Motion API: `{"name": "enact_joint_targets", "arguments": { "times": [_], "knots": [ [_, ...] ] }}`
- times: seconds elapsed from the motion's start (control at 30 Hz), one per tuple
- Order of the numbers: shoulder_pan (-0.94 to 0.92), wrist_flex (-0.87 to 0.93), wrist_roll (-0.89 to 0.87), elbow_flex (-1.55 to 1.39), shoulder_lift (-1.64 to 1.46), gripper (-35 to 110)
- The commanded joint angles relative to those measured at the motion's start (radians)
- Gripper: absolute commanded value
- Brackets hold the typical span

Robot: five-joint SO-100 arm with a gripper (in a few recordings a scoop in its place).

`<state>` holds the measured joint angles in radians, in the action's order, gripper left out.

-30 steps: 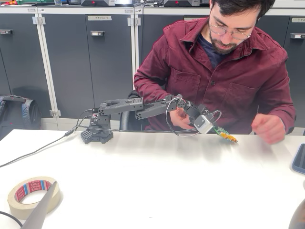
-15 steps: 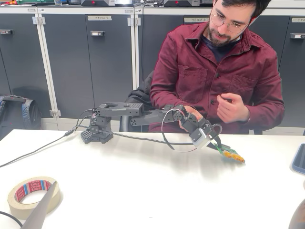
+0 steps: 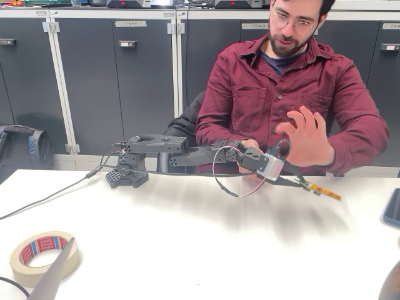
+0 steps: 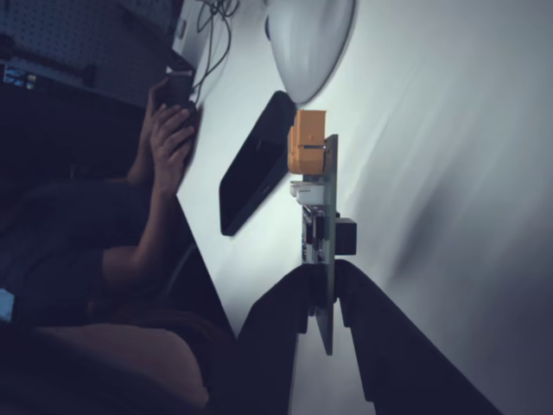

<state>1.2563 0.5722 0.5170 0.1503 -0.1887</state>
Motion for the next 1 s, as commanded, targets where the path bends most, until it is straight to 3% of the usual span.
{"name": "enact_joint_targets", "arguments": {
  "times": [0.0,0.47,0.97],
  "knots": [
    [0.006,-0.058,0.029,0.040,-0.028,-5],
    [0.035,-0.241,0.169,0.034,-0.037,-5],
    [0.020,-0.330,0.112,-0.058,-0.075,-5]
  ]
}}
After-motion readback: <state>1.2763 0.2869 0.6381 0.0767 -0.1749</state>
